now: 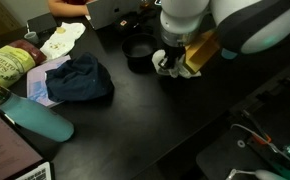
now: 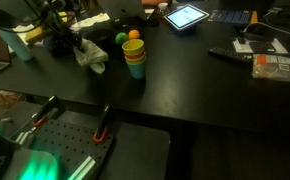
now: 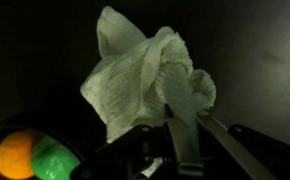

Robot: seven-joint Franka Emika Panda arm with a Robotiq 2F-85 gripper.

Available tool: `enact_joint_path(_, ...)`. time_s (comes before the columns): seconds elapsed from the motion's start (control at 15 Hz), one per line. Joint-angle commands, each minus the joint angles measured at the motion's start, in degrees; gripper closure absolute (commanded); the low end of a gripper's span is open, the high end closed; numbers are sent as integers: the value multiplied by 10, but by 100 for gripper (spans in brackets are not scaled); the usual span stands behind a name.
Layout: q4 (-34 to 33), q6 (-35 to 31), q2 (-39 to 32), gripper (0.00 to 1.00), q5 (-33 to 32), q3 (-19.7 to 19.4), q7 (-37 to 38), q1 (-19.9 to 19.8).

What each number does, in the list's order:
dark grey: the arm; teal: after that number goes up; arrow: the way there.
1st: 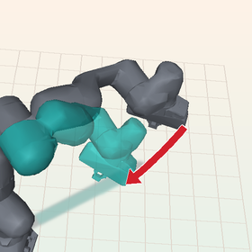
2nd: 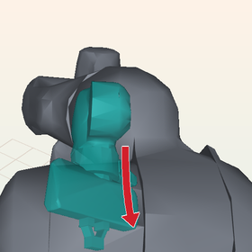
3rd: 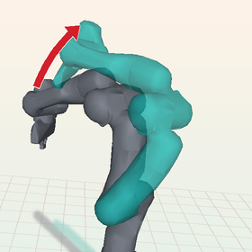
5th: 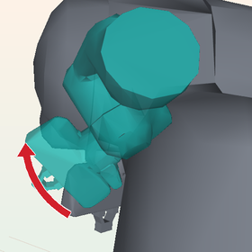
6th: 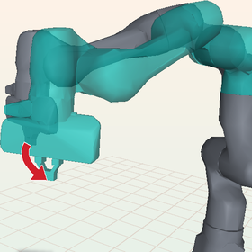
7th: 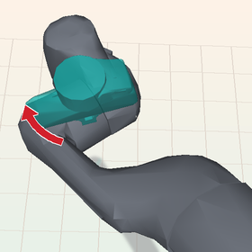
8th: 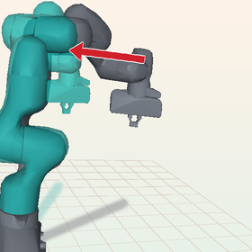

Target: Remove the red object from the bowl then place it on the white towel then wrap it in the towel and place the wrapped towel back in the black bowl

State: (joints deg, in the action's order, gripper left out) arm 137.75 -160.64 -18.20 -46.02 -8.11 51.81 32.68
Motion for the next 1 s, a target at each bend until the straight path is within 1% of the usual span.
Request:
enact_joint_path(0.0, -39, 55, 47, 97, -21, -3, -12, 20)
enact_joint_path(0.13, -68, 72, 55, 97, -44, -8, -8, 28)
enact_joint_path(0.27, -98, 69, 49, 97, -70, -12, 5, 30)
enact_joint_path(0.47, -139, 59, 18, 97, -112, -15, 18, 30)
enact_joint_path(0.73, -192, 37, -47, 97, -191, -27, 82, 31)
enact_joint_path(0.93, -232, 29, -92, 97, -199, -24, 108, 26)
